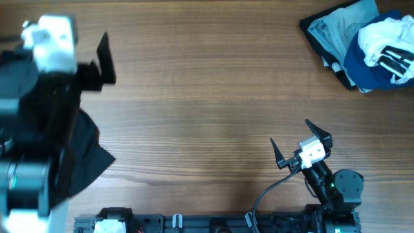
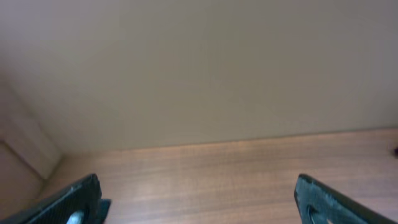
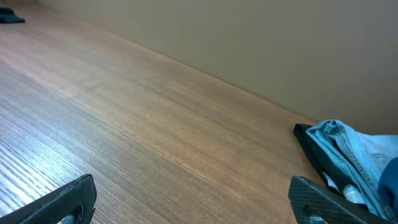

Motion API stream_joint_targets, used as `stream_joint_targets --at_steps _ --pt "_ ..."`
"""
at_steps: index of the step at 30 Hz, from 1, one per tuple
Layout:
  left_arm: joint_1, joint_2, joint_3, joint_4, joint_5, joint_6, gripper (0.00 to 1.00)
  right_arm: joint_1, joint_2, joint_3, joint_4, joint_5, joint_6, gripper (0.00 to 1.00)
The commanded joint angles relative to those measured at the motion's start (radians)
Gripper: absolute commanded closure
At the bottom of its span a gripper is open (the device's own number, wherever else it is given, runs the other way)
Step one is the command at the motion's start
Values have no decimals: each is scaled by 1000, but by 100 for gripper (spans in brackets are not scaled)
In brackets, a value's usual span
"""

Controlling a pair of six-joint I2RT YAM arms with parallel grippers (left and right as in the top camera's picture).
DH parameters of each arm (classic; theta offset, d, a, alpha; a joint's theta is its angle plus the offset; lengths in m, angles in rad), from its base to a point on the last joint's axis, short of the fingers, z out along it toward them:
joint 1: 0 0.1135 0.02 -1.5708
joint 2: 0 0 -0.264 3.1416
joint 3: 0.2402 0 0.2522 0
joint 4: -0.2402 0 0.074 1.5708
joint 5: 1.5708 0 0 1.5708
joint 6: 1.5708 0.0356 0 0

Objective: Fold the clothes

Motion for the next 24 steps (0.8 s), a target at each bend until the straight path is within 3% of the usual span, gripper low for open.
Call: stream_joint_targets --at_steps 1,14,19,24 --pt "5 -134 8 -78 -19 15 0 2 -9 2 3 -20 -3 0" --pt "5 -609 8 -419 -10 8 0 2 -9 2 3 -20 -3 0" --pt "5 -769 -40 -445 3 8 0 2 -9 2 3 -20 -3 0" --pt "18 -951 -198 -436 11 8 0 2 -9 2 3 -20 -3 0"
